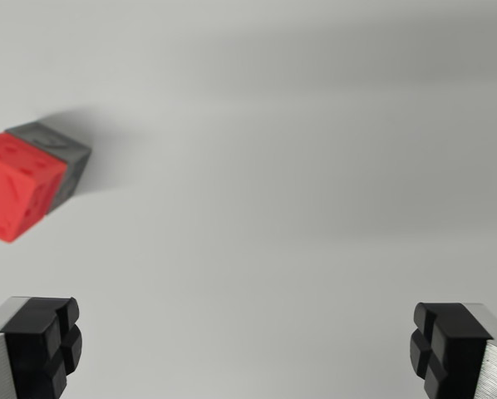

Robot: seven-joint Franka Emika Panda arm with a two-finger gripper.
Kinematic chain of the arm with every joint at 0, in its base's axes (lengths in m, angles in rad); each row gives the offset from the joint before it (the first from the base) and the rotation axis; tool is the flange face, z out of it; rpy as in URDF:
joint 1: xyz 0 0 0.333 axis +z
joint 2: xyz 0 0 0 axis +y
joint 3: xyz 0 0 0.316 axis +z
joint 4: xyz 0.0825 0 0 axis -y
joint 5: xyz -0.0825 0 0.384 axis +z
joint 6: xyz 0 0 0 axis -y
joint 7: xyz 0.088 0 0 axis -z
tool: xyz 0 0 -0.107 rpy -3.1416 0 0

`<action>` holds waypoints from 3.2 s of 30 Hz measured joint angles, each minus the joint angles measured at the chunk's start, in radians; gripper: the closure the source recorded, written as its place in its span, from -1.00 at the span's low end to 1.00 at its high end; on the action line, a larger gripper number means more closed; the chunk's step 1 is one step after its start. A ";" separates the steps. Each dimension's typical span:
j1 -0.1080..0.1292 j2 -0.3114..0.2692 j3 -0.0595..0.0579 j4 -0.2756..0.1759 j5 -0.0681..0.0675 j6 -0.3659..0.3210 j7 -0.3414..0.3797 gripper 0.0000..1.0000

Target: Destack cube

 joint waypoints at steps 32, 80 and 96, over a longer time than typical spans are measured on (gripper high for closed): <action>0.083 0.048 0.026 -0.056 0.000 0.102 0.267 -1.00; 0.259 0.260 0.039 -0.064 0.000 0.327 0.745 -1.00; 0.261 0.362 0.036 -0.064 -0.006 0.427 0.750 -1.00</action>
